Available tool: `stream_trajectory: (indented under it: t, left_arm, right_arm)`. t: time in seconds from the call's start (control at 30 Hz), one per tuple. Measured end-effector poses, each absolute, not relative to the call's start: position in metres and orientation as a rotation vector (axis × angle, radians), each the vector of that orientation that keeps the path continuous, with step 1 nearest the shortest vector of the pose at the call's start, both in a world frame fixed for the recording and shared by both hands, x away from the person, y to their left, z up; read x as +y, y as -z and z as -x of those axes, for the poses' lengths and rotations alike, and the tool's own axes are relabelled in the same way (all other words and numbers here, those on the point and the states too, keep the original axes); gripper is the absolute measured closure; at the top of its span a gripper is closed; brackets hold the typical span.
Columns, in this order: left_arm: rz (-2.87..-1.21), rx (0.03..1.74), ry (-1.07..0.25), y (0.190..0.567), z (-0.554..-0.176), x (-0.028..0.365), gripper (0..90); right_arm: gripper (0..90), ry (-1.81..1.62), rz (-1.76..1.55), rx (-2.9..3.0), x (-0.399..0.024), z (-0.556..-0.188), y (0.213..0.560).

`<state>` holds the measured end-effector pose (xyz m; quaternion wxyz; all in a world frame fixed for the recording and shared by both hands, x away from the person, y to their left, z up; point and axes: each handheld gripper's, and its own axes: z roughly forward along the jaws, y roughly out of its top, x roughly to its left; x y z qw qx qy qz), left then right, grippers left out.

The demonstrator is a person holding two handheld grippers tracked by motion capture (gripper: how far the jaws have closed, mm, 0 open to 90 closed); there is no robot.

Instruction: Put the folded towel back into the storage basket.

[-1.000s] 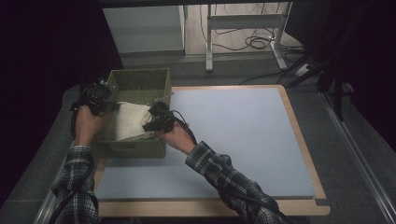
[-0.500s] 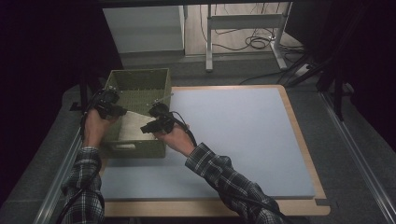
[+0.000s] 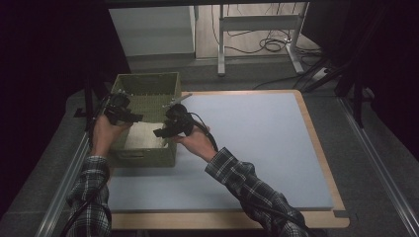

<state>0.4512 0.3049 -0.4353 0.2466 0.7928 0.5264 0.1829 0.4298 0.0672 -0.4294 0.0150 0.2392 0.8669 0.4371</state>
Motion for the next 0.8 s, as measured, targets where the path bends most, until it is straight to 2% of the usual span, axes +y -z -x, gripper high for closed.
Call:
stream_trajectory:
  t: [0.17,0.5,0.8]
  left_arm:
    - [-2.147,1.436,-0.451,0.436,-0.453,0.300,32.4]
    - [-2.137,1.416,-0.389,0.437,-0.456,0.286,20.8]
    - [-2.124,1.405,-0.351,0.436,-0.457,0.277,15.2]
  right_arm:
    - [28.4,-1.351,-0.676,2.669,0.054,-0.430,0.425]
    - [23.3,-1.353,-0.657,2.645,0.023,-0.433,0.421]
    - [20.4,-1.321,-0.662,2.647,0.003,-0.431,0.430]
